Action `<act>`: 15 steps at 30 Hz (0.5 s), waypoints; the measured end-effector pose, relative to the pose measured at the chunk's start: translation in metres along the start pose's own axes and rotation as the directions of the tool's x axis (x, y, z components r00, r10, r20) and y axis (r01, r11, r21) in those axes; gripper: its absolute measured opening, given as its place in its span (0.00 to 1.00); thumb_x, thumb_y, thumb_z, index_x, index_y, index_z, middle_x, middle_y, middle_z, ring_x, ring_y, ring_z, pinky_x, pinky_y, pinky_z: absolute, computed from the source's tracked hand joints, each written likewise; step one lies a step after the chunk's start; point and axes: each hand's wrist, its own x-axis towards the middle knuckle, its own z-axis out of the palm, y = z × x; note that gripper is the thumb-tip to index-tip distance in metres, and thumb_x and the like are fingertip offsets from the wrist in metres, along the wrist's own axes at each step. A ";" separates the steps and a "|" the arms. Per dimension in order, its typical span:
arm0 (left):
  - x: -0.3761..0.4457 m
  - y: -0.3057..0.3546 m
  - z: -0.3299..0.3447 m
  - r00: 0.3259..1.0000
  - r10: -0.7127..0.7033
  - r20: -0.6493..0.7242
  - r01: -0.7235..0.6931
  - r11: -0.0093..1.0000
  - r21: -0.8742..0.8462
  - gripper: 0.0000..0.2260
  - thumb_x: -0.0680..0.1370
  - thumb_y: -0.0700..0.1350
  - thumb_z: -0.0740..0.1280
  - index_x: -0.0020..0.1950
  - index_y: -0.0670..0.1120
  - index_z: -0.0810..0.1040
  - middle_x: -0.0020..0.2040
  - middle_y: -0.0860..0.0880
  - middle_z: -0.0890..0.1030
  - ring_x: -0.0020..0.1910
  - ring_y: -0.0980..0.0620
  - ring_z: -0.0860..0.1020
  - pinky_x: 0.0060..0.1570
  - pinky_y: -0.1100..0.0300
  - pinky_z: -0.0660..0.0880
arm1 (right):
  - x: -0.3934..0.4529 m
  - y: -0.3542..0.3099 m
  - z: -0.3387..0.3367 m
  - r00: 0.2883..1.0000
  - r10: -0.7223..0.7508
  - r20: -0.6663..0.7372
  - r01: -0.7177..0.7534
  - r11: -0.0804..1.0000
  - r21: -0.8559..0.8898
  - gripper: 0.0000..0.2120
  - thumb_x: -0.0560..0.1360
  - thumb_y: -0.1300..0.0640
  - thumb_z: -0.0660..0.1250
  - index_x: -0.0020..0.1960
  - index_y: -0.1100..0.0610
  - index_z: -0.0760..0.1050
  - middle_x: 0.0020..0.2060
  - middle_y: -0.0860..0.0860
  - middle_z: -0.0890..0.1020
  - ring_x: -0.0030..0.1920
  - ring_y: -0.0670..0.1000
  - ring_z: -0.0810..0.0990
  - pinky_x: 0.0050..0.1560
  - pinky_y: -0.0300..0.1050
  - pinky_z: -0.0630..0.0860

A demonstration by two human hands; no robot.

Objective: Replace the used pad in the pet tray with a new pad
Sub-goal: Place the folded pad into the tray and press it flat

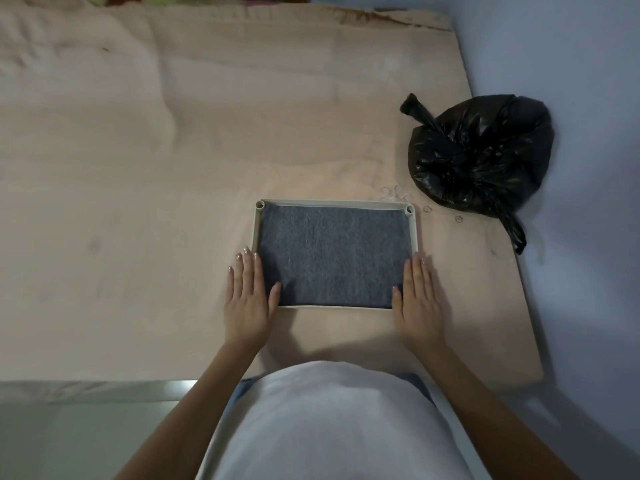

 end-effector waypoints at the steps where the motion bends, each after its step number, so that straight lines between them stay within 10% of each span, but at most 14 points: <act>1: 0.002 0.001 0.002 1.000 -0.011 0.005 0.011 1.000 -0.009 0.33 0.81 0.57 0.39 0.74 0.34 0.57 0.75 0.36 0.59 0.75 0.39 0.56 0.74 0.47 0.53 | 0.001 -0.001 0.001 1.000 0.005 -0.002 -0.005 1.000 0.003 0.26 0.79 0.57 0.54 0.72 0.69 0.57 0.73 0.64 0.59 0.74 0.61 0.57 0.75 0.46 0.44; 15: 0.018 -0.025 -0.001 1.000 -0.019 0.007 0.019 1.000 -0.010 0.33 0.81 0.56 0.39 0.73 0.33 0.60 0.74 0.36 0.61 0.73 0.39 0.61 0.73 0.46 0.56 | 0.014 -0.026 0.012 0.999 -0.006 -0.037 0.003 0.998 -0.070 0.28 0.79 0.52 0.46 0.74 0.67 0.53 0.75 0.62 0.54 0.76 0.59 0.51 0.75 0.49 0.44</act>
